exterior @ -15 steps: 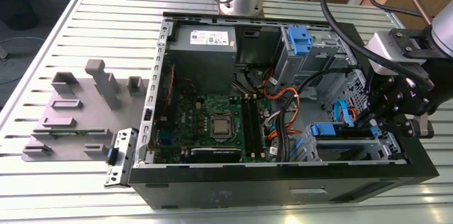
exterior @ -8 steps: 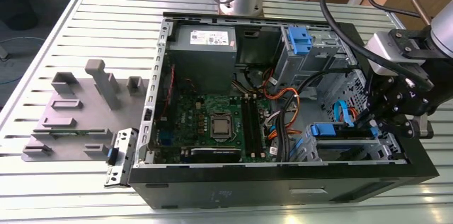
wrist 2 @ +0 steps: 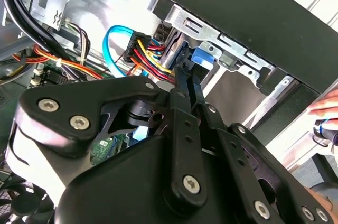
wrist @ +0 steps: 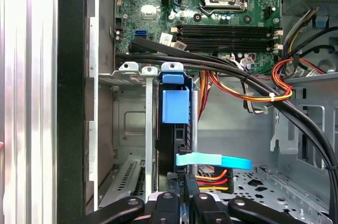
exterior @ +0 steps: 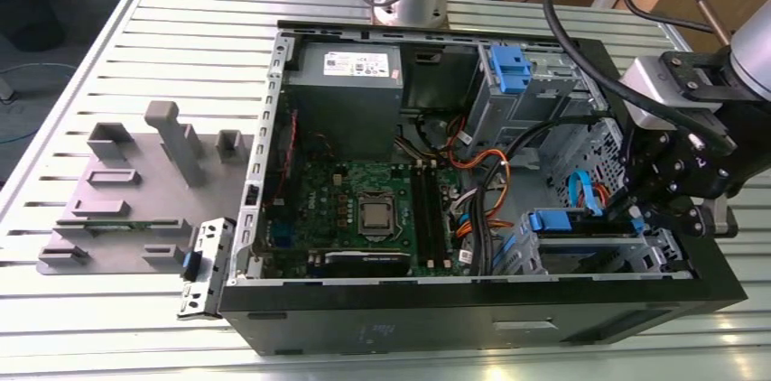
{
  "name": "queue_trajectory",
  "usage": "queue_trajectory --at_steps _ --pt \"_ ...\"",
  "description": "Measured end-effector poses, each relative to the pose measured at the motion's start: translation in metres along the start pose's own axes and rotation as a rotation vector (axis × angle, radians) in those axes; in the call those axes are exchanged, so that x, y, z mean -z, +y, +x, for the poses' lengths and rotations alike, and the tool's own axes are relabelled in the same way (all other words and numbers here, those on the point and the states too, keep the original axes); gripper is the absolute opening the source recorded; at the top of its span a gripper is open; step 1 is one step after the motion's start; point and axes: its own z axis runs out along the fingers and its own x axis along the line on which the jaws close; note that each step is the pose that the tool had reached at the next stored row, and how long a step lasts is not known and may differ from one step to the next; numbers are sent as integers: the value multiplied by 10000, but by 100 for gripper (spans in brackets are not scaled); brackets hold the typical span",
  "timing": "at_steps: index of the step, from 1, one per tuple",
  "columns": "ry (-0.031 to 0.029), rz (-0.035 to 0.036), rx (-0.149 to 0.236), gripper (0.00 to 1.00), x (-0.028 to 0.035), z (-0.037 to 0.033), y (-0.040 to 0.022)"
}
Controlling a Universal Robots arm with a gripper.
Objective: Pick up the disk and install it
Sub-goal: 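Insert the second disk wire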
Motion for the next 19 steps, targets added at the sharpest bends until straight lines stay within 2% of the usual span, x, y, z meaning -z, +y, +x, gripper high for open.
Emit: queue_trajectory --at_steps 2,5,6,19 --pt "-49 -1 0 16 0 -1 0" --pt "-192 -3 1 16 0 0 0" --pt "-215 -3 1 16 0 -1 0" --pt "-220 -3 1 16 0 11 0"
